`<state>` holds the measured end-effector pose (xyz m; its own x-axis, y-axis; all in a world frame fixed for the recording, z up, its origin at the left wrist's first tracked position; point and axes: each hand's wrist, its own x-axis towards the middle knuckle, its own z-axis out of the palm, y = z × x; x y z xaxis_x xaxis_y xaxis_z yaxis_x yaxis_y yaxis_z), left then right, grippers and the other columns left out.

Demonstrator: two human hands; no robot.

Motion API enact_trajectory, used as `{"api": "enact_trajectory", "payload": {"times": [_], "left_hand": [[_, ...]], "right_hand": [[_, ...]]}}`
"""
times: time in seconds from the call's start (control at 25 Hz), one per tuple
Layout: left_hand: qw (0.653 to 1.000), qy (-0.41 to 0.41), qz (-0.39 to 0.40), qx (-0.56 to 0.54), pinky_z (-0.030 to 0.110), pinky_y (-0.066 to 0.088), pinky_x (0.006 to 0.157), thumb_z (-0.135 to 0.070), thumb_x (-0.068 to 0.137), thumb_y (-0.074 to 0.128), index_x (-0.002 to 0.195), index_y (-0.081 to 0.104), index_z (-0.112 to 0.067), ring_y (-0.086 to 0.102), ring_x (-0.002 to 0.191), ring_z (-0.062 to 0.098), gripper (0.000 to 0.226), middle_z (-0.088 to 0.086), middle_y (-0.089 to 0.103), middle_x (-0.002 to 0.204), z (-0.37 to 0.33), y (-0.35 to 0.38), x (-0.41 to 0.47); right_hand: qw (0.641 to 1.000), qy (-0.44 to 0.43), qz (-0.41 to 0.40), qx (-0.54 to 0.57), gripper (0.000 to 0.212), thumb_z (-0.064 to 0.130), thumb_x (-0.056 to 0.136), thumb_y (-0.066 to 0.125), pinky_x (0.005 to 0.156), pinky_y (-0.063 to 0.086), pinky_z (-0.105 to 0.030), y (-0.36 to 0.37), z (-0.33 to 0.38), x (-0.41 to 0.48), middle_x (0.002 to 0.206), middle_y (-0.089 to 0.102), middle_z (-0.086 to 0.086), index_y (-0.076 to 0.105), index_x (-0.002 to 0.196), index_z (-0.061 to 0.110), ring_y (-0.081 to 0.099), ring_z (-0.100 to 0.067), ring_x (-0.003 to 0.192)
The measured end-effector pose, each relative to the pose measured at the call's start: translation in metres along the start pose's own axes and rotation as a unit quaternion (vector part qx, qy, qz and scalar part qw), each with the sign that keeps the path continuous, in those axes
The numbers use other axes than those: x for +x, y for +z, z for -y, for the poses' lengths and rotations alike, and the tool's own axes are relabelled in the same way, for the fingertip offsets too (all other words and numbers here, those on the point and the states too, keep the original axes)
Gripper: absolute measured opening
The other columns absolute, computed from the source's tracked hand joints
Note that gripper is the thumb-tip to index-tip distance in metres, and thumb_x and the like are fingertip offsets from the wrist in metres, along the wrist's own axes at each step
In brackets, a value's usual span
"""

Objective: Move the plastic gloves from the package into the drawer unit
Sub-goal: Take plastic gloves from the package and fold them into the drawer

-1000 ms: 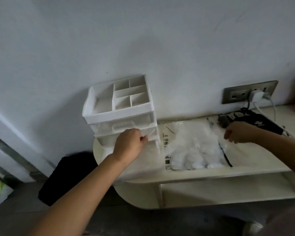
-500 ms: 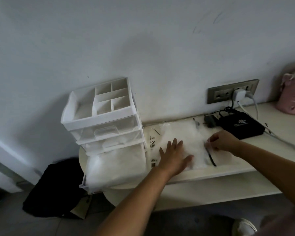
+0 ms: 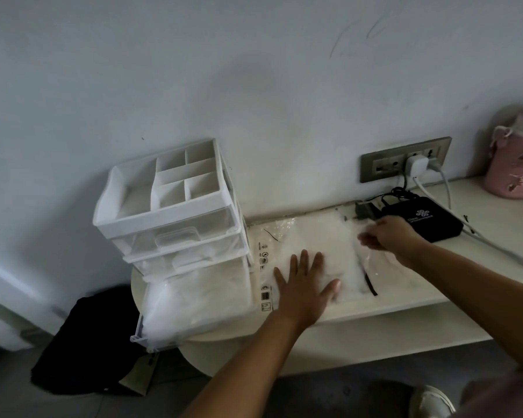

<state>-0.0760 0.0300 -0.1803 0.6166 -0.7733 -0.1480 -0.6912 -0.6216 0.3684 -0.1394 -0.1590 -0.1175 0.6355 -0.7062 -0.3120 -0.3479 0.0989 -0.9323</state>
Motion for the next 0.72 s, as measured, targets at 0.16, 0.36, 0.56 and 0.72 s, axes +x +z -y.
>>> {"api": "enact_trajectory", "payload": {"times": [0.16,0.36,0.56,0.72], "left_hand": [[1.000,-0.012,-0.002,0.010,0.059,-0.011,0.111,-0.069,0.088,0.021,0.152,0.007,-0.028,-0.010,0.147,0.026,0.077,0.005,-0.005,0.161,-0.003,-0.003,0.003],[0.998,-0.032,0.002,-0.052,0.053,-0.002,0.115,-0.058,0.094,0.036,0.149,0.026,-0.021,0.007,0.147,0.025,0.067,0.007,0.016,0.159,-0.006,-0.017,0.008],[0.812,-0.053,0.006,-0.582,0.031,0.023,0.111,-0.078,0.073,0.028,0.144,0.039,-0.013,0.042,0.134,0.015,0.097,0.006,0.047,0.144,-0.019,-0.068,0.003],[0.722,0.015,0.134,-0.678,0.043,0.034,0.107,-0.087,0.054,0.035,0.116,0.067,-0.010,0.063,0.109,0.021,0.104,0.009,0.070,0.111,-0.015,-0.094,-0.014]], "right_hand": [[0.987,-0.070,0.012,0.145,0.012,0.005,0.097,0.043,0.070,0.052,-0.026,-0.012,0.043,-0.017,0.090,0.066,-0.012,0.055,0.094,0.003,0.064,-0.017,0.075],[0.934,-0.135,0.186,0.275,0.056,0.004,0.093,0.026,0.075,0.050,-0.029,-0.029,0.086,-0.060,0.060,0.068,-0.008,0.067,0.055,0.006,0.068,-0.017,0.063],[0.902,-0.120,0.317,0.269,0.019,0.015,0.070,0.059,0.071,0.056,-0.032,-0.025,0.083,-0.066,0.078,0.070,-0.017,0.054,0.085,0.004,0.070,-0.028,0.079],[0.889,-0.111,0.375,0.241,0.005,0.012,0.077,0.040,0.060,0.053,-0.023,-0.006,0.080,-0.073,0.099,0.069,-0.023,0.040,0.073,0.011,0.069,-0.024,0.076]]}}
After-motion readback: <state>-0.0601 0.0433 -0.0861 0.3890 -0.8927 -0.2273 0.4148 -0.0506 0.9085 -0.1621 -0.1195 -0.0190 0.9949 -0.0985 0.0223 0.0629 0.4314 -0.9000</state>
